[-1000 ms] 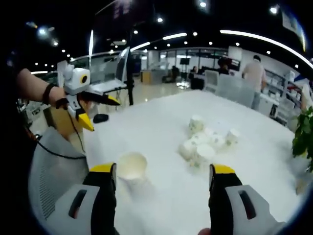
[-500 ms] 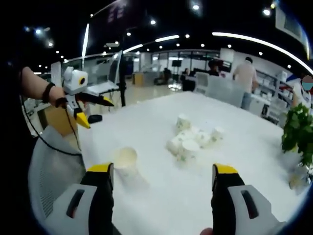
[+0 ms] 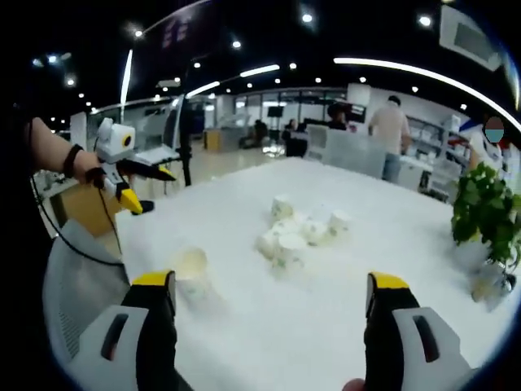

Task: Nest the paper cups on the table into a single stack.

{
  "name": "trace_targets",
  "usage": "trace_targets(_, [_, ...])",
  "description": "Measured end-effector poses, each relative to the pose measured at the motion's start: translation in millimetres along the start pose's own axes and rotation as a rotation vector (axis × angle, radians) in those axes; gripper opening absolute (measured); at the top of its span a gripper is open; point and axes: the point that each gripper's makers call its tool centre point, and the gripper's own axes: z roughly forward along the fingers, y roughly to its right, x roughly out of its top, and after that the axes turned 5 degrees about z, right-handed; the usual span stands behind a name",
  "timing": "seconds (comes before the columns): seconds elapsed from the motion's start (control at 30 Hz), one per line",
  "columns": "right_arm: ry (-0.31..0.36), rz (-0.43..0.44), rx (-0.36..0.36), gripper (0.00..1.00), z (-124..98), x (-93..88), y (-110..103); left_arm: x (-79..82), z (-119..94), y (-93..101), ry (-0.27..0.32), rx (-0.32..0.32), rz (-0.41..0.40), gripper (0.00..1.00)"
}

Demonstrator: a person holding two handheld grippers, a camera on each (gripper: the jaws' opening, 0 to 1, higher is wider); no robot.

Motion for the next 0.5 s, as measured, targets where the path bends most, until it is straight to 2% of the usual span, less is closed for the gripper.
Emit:
trace_targets(0.13, [0.008,0.013,0.008,1.00,-1.0,-0.4,-0.3,-1.7,0.4,3.5,-0.015,-0.009,0.014,0.94])
trace_targets(0.33, [0.035,0.015,0.011,1.00,-6.0,0.5,0.4,-2.6,0.9,6.3,-0.025,-0.012,0.009,0.94])
trace_targets(0.5, [0.064,0.030,0.003,1.00,-10.7,2.8,4.3,7.3,2.0,5.6,-0.006,-0.011,-0.024,0.94])
